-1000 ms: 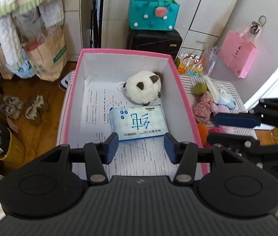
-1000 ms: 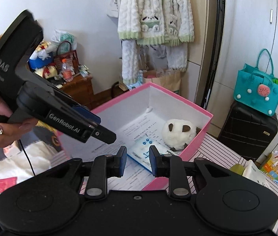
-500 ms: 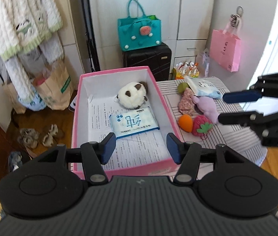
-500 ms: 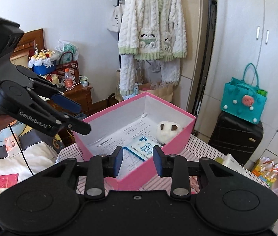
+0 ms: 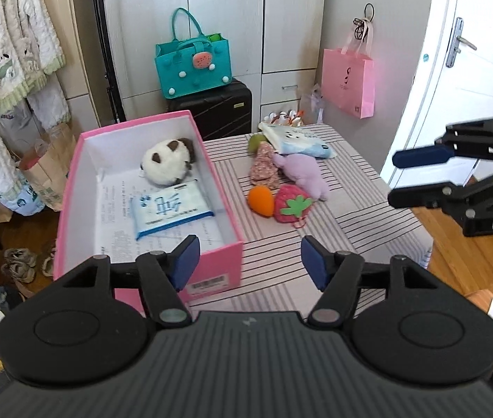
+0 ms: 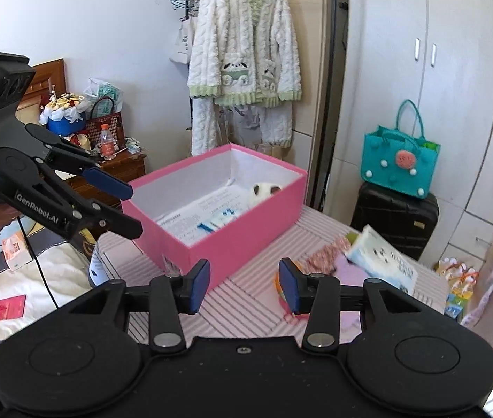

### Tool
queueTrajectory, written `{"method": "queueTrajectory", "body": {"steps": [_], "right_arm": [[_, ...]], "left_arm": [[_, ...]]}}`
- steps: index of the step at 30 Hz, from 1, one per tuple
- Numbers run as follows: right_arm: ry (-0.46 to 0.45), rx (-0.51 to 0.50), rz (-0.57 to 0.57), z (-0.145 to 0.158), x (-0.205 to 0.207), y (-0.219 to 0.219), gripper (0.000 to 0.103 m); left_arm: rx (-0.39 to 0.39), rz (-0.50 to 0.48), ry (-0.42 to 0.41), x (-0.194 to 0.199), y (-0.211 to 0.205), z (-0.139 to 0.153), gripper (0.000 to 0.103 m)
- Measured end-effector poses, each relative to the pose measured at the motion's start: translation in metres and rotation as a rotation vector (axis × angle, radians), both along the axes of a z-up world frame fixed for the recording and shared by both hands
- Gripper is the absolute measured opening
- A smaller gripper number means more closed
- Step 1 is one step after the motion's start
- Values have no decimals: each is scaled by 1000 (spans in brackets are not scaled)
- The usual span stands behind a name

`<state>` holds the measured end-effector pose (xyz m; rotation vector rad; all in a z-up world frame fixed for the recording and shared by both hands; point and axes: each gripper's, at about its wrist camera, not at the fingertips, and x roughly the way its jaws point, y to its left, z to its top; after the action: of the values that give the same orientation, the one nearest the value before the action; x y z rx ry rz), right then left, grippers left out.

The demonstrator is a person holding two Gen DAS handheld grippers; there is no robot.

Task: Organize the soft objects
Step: 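Move both tools back from the box over the plush toys on the table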

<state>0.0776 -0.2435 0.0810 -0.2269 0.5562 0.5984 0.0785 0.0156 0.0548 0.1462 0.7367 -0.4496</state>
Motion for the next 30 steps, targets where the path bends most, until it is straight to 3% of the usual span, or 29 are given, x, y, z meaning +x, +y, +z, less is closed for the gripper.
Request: {"method": "queueTrajectory", "body": {"steps": [6, 12, 16, 22, 26, 30], "right_arm": [[15, 15, -17, -28, -1, -23, 56], [30, 13, -17, -62, 12, -37, 63], [10, 8, -9, -85, 23, -46, 66], [-45, -8, 24, -113, 43, -51, 71], [-47, -36, 56, -127, 62, -48, 72], [-59, -88, 85, -139, 81, -40, 73]], "left_arm": [[-37, -10, 5, -6, -20, -18, 64], [-50, -27, -53, -6, -46, -29, 70], [-36, -15, -110, 0, -65, -37, 73], [-44, 7, -113, 25, -93, -49, 74], [-35, 45, -40, 53, -108, -56, 74], [-88, 102, 38, 81, -112, -64, 74]]}}
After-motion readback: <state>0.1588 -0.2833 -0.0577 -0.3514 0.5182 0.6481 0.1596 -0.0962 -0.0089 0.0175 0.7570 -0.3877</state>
